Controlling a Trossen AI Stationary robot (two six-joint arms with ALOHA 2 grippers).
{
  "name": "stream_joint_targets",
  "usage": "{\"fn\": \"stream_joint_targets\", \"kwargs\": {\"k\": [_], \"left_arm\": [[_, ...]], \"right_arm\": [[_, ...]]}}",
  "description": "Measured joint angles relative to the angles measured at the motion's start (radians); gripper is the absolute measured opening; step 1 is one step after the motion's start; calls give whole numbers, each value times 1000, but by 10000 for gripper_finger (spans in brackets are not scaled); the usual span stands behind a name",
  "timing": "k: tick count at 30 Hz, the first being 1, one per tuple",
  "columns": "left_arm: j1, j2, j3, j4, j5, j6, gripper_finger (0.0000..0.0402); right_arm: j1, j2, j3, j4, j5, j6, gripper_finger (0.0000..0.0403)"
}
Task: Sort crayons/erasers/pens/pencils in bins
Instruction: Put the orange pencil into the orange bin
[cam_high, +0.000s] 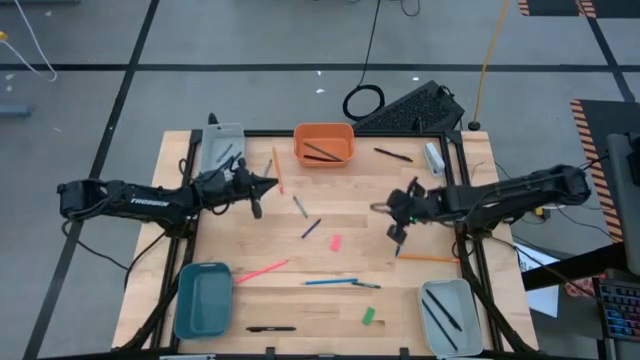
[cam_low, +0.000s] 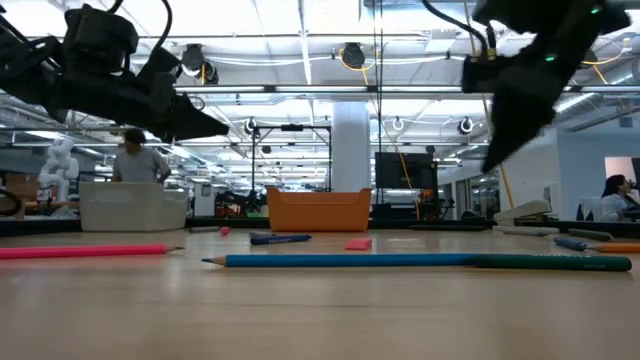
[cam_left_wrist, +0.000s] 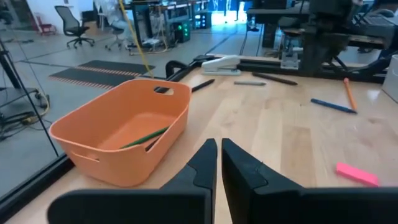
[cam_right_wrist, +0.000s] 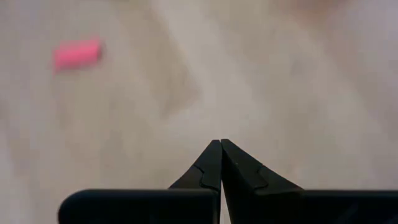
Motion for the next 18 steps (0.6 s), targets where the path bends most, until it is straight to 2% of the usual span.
{"fn": "stream_joint_targets", "kwargs": {"k": [5,10,18], "left_arm": [[0,0,3,16,0,1,26],[0,0,3,14,0,0,26],[0,0,3,13,0,-1,26]], "right_arm": [[136,25,1,-137,-102,165,1],[266,124,1,-185,-206,259,21],[388,227,6,-183,-214,354,90]]}}
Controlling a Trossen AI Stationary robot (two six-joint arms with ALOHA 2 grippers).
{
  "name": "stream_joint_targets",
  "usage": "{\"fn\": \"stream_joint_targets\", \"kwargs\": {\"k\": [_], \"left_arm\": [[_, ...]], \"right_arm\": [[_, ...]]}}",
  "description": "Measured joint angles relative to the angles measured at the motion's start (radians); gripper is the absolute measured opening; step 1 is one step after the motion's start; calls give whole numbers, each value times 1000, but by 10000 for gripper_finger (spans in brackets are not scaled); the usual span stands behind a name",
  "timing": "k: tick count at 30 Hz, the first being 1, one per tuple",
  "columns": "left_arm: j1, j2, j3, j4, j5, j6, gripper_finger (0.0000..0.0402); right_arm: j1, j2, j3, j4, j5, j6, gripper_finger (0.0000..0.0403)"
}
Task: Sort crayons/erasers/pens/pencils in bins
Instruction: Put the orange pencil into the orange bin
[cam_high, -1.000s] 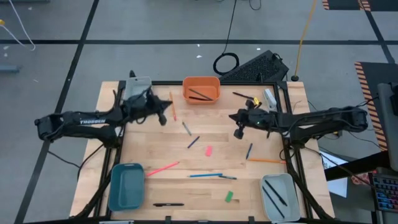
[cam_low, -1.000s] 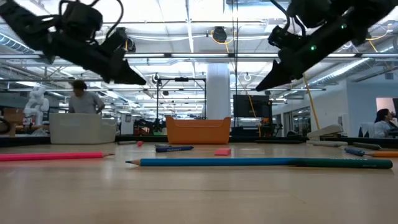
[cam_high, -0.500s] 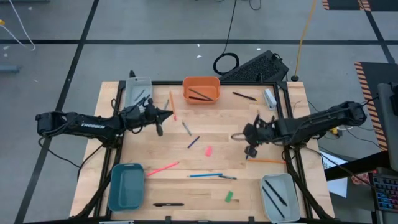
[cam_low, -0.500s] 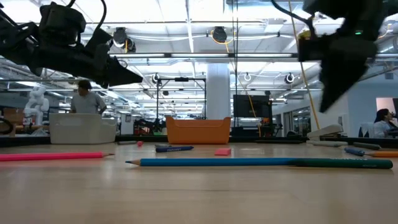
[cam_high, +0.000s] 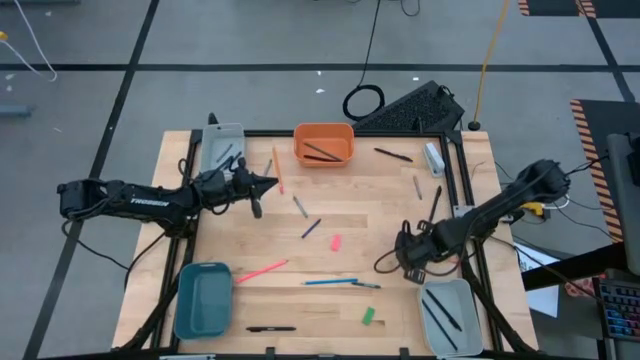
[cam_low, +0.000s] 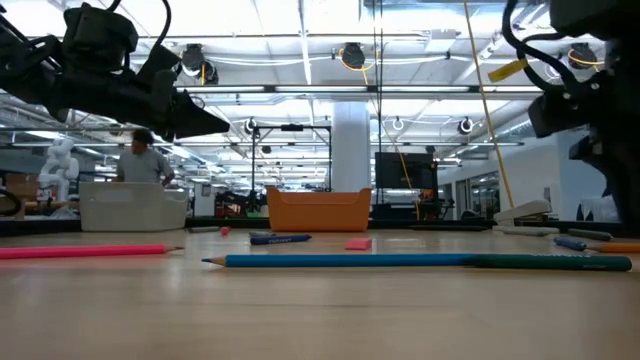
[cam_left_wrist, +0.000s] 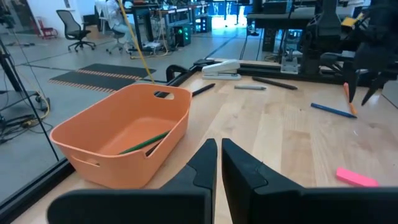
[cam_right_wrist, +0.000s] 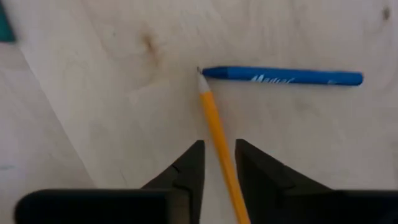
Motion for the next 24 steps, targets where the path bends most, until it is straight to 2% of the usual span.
{"fn": "stream_joint_targets", "kwargs": {"k": [4,8,13,20,24], "left_arm": [[0,0,0,-1,0,-1,26],[0,0,0,-2,0,-5,26],[0,0,0,-1,0,-5,26],[0,0,0,-1,0,-7,26],[0,0,0,-2,0,-10,26]], "right_arm": [[7,39,0,-10,3,2,113],[7,85,0,-13,10,-24,110],[4,141,5,-16,7,-71,81],[4,152,3,0,1,-106,17],[4,145,2,9,0,-106,14]]}}
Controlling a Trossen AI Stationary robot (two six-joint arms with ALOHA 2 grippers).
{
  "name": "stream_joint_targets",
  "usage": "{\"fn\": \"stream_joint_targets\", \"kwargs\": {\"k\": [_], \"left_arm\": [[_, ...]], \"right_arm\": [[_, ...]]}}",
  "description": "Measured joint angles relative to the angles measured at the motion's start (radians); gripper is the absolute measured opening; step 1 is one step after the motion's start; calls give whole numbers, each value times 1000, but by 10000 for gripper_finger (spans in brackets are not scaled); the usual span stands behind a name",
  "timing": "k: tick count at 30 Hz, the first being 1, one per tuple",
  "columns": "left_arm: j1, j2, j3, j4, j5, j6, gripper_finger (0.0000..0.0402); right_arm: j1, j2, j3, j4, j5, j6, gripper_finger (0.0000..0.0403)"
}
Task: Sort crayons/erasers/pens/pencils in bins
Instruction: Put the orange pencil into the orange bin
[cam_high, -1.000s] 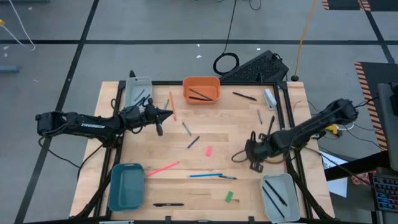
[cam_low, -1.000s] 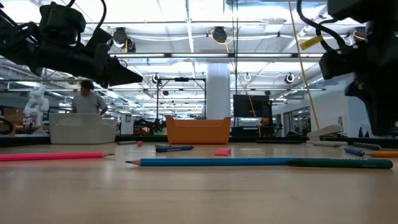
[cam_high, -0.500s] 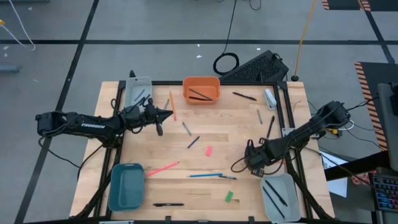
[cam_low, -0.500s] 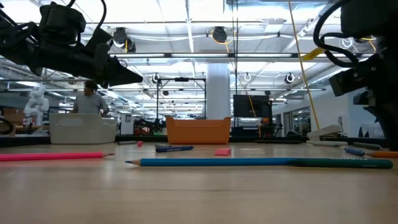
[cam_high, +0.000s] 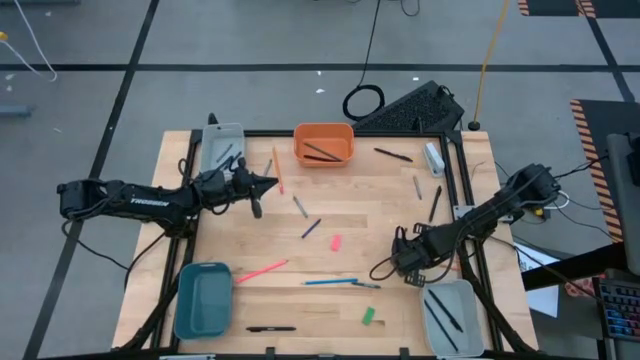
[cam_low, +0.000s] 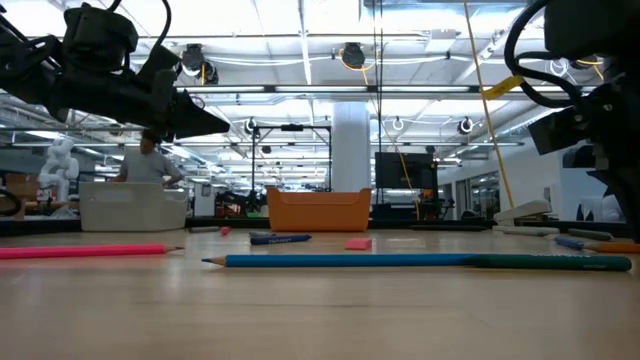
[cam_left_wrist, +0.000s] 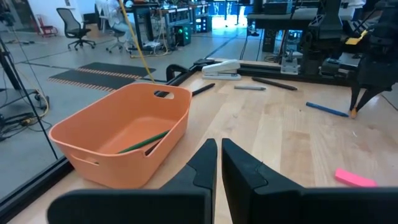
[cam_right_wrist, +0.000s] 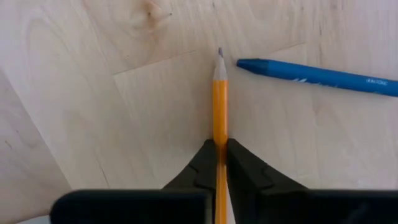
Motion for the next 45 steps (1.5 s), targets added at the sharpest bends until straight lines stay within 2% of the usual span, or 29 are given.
{"fn": "stream_joint_targets", "kwargs": {"k": [4,15,22,26,31,36,41,45], "left_arm": [[0,0,0,0,0,-3,26],[0,0,0,0,0,-3,26],[0,0,0,-1,2,3,26],[0,0,0,-1,6,2,26],[0,0,1,-1,6,2,26],[0,0,1,0,7,2,26],[0,0,1,0,7,5,26],[0,0,0,-1,7,5,26]], "right_arm": [[0,-41,-1,10,2,3,26],[-22,-219,21,16,37,27,17],[-129,-302,138,34,185,-92,17],[-240,-294,220,36,234,-231,17],[-413,-225,355,121,278,-525,18],[-582,-124,449,362,280,-856,18],[-733,-1,465,671,150,-1101,18],[-812,98,465,898,131,-1248,18]]}}
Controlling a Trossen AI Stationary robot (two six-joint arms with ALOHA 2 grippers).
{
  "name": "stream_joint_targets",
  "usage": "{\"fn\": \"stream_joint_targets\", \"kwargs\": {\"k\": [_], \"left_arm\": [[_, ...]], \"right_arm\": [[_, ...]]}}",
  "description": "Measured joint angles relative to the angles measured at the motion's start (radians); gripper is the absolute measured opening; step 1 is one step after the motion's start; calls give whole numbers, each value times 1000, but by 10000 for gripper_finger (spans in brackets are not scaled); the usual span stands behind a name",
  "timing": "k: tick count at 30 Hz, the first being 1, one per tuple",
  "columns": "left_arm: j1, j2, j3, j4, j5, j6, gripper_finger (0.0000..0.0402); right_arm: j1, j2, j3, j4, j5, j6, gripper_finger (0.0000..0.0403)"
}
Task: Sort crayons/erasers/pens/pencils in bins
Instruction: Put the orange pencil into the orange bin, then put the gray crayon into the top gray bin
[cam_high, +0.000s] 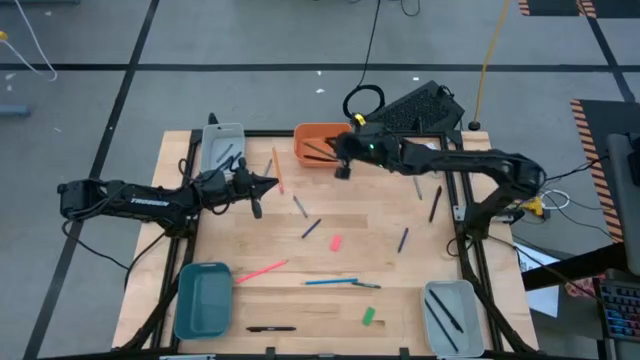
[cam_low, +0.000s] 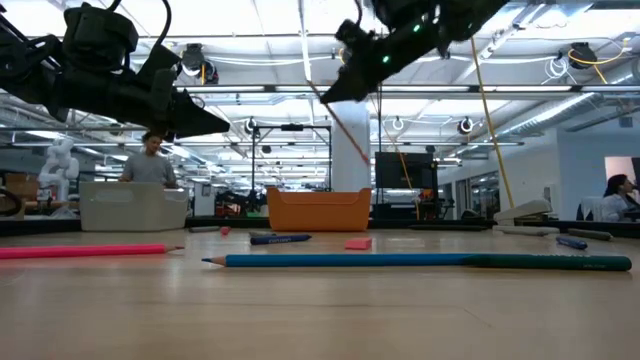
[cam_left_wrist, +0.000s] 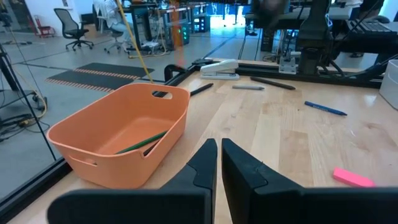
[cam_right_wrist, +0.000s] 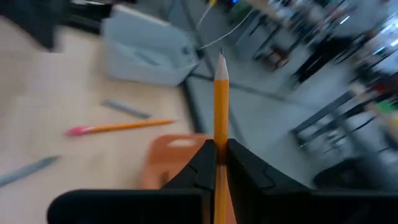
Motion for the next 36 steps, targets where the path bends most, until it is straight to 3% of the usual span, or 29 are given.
{"fn": "stream_joint_targets", "kwargs": {"k": [6,9,15,25,36], "left_arm": [[0,0,0,1,0,0,26],[0,0,0,2,0,0,26],[0,0,0,1,0,-1,26],[0,0,0,1,0,-4,26],[0,0,0,1,0,-5,26]], "right_arm": [[-68,150,1,224,-7,-124,18],[-88,224,0,280,-77,-135,18],[-89,320,0,349,-40,-256,18],[-119,381,0,336,-24,-286,31],[-121,381,0,341,-24,-238,102]]}}
